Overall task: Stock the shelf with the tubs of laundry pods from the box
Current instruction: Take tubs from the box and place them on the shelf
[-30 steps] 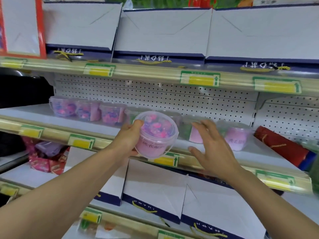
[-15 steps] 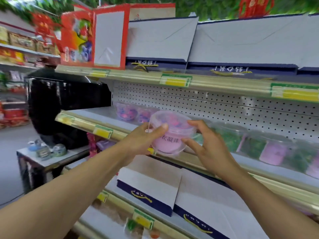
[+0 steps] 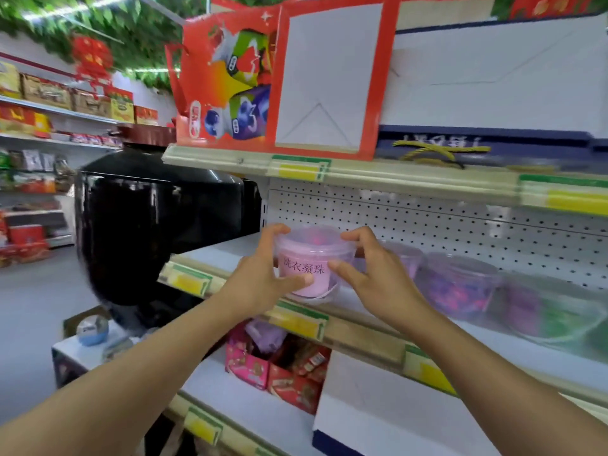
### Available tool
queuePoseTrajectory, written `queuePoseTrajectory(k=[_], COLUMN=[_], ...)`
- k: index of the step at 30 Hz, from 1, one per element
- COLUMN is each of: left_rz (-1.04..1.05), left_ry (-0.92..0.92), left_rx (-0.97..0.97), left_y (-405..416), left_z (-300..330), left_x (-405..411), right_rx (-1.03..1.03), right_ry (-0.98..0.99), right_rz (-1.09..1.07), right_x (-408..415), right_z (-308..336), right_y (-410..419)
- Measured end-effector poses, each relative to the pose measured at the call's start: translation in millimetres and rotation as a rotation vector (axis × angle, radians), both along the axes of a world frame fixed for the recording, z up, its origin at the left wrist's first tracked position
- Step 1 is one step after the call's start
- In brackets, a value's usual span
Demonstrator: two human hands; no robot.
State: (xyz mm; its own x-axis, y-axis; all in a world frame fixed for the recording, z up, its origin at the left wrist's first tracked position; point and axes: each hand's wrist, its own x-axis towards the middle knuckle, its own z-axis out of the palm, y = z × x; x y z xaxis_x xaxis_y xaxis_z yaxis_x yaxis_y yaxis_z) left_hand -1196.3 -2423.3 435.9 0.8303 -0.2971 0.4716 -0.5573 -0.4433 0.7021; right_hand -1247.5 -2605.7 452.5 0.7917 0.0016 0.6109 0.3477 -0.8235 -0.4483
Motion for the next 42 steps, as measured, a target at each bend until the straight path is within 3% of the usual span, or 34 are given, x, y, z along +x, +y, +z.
queuePoseTrajectory(k=[4, 9, 15, 19, 24, 28, 32, 42], left_rz=[0.030, 0.134, 0.223, 0.280, 0.276, 0.312, 0.362, 0.129], left_ry=[0.017, 0.001, 0.029, 0.064, 0.062, 0.090, 0.002, -0.268], left_rx=[-0.053, 0.020, 0.114, 0.252, 0.261, 0.315, 0.352, 0.335], left_y=[31.7, 48.5, 30.7, 14.0, 5.5, 5.1, 1.3, -52.2], left_z=[0.5, -3.6, -2.7, -12.2, -17.3, -18.0, -14.2, -10.3], left_x=[51.2, 103.8, 140.9, 153.7, 162.0, 149.4, 114.1, -14.9], right_rx=[-0.025, -0.055, -0.215, -0.228, -0.238, -0.235, -0.252, -0.218], right_ry=[0.055, 0.072, 0.091, 0.111, 0.129, 0.093, 0.088, 0.064], right_rz=[0.007, -0.110, -0.336, -0.358, -0.350, -0.338, -0.330, -0.279], right_x=[45.9, 69.8, 71.3, 66.0, 54.1, 38.8, 16.9, -79.0], right_z=[1.4, -2.3, -3.6, -7.0, -9.1, -13.7, -21.3, -44.5], right_y=[35.8, 43.5, 20.0, 13.4, 5.7, -0.9, -5.7, -35.5])
